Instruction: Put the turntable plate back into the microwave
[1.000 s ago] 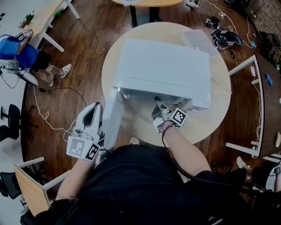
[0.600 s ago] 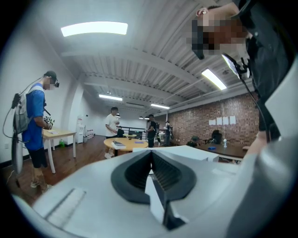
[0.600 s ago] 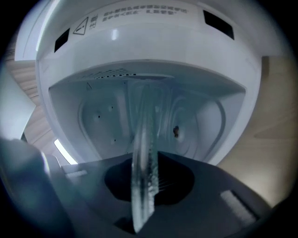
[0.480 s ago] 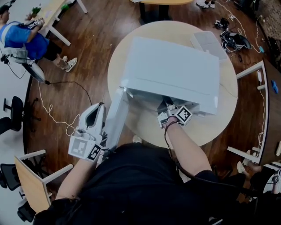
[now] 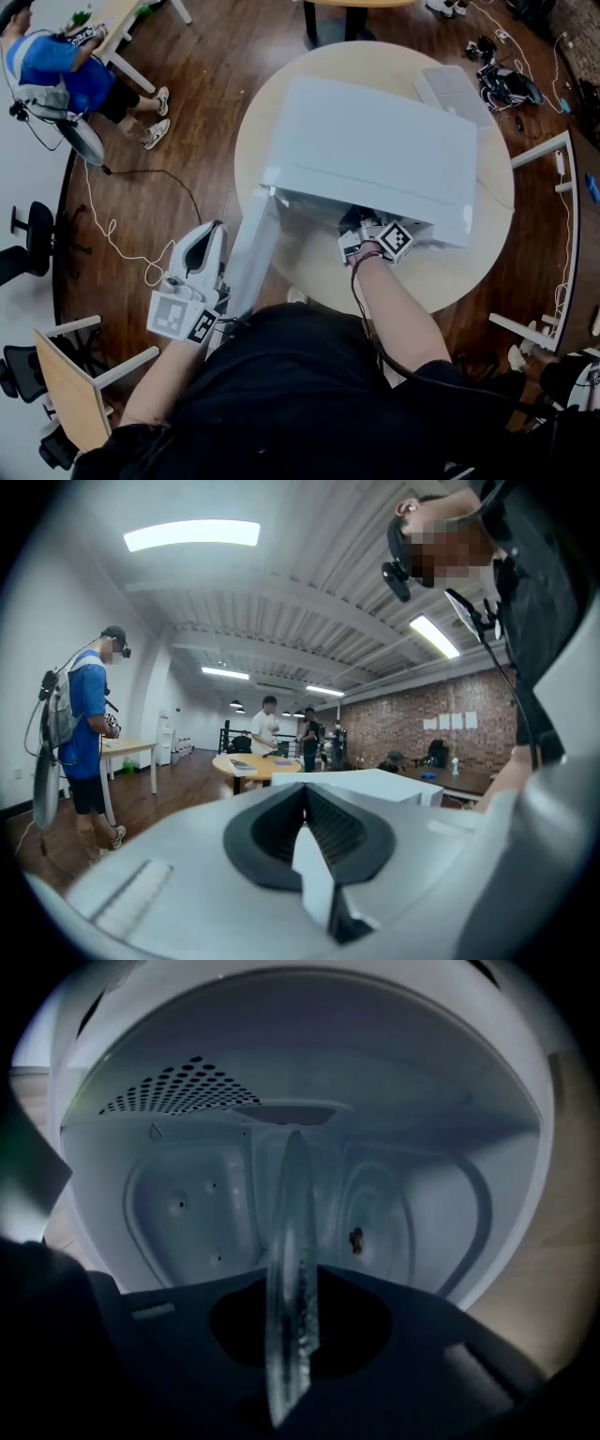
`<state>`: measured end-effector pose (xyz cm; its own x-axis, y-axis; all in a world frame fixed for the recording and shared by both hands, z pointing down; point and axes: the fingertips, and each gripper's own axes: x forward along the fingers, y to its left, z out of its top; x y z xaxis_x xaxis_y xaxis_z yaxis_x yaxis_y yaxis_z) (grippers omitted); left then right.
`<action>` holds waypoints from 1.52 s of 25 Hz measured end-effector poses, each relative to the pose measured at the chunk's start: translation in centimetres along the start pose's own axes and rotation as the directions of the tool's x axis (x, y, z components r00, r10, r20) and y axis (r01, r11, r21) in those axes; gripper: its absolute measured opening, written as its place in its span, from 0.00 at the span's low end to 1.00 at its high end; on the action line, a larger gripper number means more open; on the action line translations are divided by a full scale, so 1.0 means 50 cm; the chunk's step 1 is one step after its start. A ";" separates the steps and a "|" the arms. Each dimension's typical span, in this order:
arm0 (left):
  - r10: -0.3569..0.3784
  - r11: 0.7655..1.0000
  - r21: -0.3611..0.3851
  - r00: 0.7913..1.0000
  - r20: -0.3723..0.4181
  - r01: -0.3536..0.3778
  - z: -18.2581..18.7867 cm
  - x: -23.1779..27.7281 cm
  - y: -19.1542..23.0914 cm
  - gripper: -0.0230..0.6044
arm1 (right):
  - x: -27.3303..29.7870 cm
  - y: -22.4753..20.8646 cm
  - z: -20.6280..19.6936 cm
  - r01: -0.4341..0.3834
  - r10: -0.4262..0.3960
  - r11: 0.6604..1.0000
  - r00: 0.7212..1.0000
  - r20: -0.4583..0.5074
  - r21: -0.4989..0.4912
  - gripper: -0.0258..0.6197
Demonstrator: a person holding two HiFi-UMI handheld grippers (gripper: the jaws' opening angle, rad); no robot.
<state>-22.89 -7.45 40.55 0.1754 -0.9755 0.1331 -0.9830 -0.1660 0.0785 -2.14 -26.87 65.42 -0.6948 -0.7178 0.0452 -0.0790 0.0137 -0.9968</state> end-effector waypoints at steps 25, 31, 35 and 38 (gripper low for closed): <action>0.037 0.999 -0.004 0.999 -0.040 -0.037 -0.013 -0.013 0.011 0.04 | 0.063 -0.027 0.041 0.060 -0.059 0.998 0.990 0.130 -0.007 0.08; 0.024 1.000 -0.005 0.998 -0.050 -0.024 -0.014 -0.008 0.003 0.04 | 0.070 -0.049 0.056 0.092 -0.091 0.996 0.980 0.174 0.001 0.08; 0.026 1.000 -0.014 0.998 -0.060 -0.027 -0.020 -0.005 0.012 0.04 | 0.077 -0.063 0.057 0.113 -0.111 0.994 0.977 0.180 0.005 0.08; 0.019 1.000 -0.016 0.998 -0.062 -0.020 -0.023 -0.002 0.010 0.04 | 0.082 -0.068 0.061 0.123 -0.123 0.992 0.975 0.186 0.013 0.08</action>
<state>-23.33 -7.25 41.69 0.1596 -0.9677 0.1952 -0.9853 -0.1441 0.0916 -2.55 -31.96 68.82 -0.5342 -0.8311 0.1545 -0.1549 -0.0834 -0.9844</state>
